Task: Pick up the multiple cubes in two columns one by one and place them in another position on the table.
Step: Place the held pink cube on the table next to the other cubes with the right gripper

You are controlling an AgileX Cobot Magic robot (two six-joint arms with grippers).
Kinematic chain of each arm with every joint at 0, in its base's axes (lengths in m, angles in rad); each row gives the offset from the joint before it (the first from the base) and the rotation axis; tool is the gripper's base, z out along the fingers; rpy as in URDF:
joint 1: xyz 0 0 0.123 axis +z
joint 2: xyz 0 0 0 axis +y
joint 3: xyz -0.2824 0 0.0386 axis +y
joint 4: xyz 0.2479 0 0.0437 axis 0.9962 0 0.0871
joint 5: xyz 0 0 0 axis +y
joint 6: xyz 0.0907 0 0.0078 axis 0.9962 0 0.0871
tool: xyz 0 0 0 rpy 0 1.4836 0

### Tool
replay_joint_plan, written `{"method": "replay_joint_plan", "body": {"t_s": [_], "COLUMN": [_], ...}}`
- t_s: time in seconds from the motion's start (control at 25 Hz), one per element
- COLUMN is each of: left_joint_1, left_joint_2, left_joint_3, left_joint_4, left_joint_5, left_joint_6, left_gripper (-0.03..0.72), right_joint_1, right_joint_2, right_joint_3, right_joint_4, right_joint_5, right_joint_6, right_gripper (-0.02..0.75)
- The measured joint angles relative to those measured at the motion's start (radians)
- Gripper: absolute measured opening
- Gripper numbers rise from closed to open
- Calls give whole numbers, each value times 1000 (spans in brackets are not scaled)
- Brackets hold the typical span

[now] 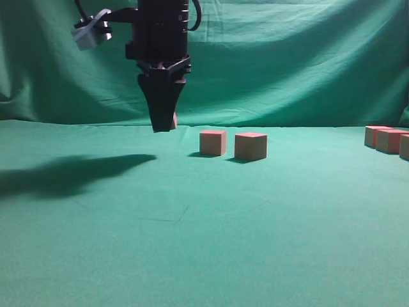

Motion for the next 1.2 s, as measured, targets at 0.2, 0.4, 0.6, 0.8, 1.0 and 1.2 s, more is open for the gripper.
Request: {"method": "replay_joint_plan", "body": {"t_s": [0.2,0.4,0.6,0.8,1.0,1.2], "left_joint_1": [0,0,0,0,0,0], "left_joint_2": [0,0,0,0,0,0], "left_joint_3": [0,0,0,0,0,0], "left_joint_4": [0,0,0,0,0,0], "left_joint_5": [0,0,0,0,0,0], "left_joint_6": [0,0,0,0,0,0], "left_gripper": [0,0,0,0,0,0], "right_joint_1": [-23,-24,-24,-24,-24,-27], "right_joint_2": [0,0,0,0,10,34], "right_joint_3": [0,0,0,0,0,0], "right_joint_4": [36,43,58,61,61,61], "right_joint_5": [0,0,0,0,0,-2], "right_joint_6": [-106,-151,-155,-155,-155,-155], "right_gripper": [280,280,280,280,280,280]}}
